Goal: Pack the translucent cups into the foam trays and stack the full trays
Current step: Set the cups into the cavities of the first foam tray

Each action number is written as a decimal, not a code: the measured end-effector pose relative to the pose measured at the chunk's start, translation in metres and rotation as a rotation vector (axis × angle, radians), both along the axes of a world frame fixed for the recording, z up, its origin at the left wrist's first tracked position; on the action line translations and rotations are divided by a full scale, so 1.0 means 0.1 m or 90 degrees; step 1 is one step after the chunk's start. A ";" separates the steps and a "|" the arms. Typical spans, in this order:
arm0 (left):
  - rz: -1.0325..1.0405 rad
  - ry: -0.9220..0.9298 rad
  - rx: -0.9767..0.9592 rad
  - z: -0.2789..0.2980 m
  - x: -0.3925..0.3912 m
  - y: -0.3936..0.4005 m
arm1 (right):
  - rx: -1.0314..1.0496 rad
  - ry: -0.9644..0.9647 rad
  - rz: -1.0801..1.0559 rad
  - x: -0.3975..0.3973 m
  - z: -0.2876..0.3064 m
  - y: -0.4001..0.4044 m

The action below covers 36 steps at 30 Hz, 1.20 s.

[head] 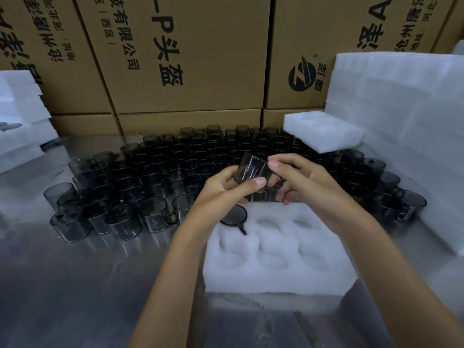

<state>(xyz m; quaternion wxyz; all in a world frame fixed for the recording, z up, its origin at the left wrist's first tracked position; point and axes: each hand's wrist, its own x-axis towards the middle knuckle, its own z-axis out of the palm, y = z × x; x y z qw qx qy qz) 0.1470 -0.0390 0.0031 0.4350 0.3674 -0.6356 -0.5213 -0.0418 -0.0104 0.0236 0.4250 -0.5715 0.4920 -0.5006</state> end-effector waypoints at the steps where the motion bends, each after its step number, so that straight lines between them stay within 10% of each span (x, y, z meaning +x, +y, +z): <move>1: -0.019 -0.019 -0.002 -0.01 0.02 0.00 | 0.006 -0.023 0.029 -0.02 -0.07 0.01; 36: -0.030 -0.410 -0.110 -0.09 0.00 -0.02 | 0.034 0.054 0.079 -0.31 -0.40 0.12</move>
